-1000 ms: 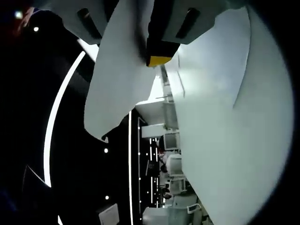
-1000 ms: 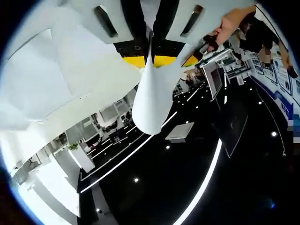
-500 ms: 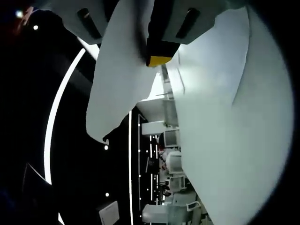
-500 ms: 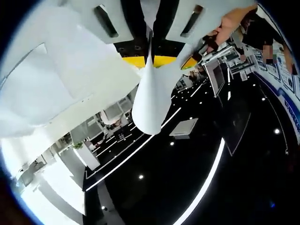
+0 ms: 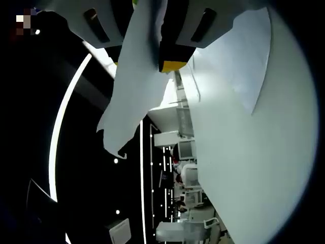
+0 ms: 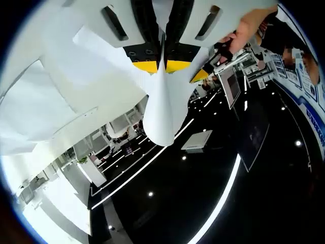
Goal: Organize the stack of printing papers by aligning and flattening the scattered papers on the table
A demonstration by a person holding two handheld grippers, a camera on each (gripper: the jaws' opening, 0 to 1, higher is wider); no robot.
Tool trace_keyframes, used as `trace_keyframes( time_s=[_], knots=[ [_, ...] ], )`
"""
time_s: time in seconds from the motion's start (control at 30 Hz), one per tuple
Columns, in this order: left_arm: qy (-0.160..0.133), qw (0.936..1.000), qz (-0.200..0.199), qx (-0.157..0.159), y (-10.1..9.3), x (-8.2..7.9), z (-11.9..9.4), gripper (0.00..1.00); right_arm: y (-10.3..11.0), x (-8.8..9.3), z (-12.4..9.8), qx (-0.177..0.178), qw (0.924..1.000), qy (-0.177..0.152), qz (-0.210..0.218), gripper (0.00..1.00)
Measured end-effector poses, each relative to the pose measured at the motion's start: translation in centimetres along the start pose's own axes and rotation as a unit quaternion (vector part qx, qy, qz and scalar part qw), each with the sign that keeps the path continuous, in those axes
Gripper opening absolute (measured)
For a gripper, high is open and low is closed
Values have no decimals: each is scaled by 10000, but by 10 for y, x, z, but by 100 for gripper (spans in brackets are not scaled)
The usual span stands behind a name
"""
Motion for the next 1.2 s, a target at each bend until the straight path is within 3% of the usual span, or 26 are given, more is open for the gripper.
trace_keyframes(
  time_s=[0.37,0.53,1.2],
  knots=[
    [-131,9999,102,18,-1,-3,5,19,4,3,-4,54,9999,-113,65,0],
    [-169,9995,214,134,-4,-6,8,16,7,7,-4,19,9999,-80,76,0],
    [-322,9988,357,87,0,-13,10,12,15,19,-5,9,9996,13,273,0]
  ],
)
Point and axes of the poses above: the point that each gripper's makers call its tool centre point, and the gripper's own axes: z roughly forward along the fingers, y roughly to its left, x roughly out of its underside, the point moved 5 cm from there along -z, roughly backward along the fingers, and after that the axes turned 15 degrees about x, right-handed, at the moved point
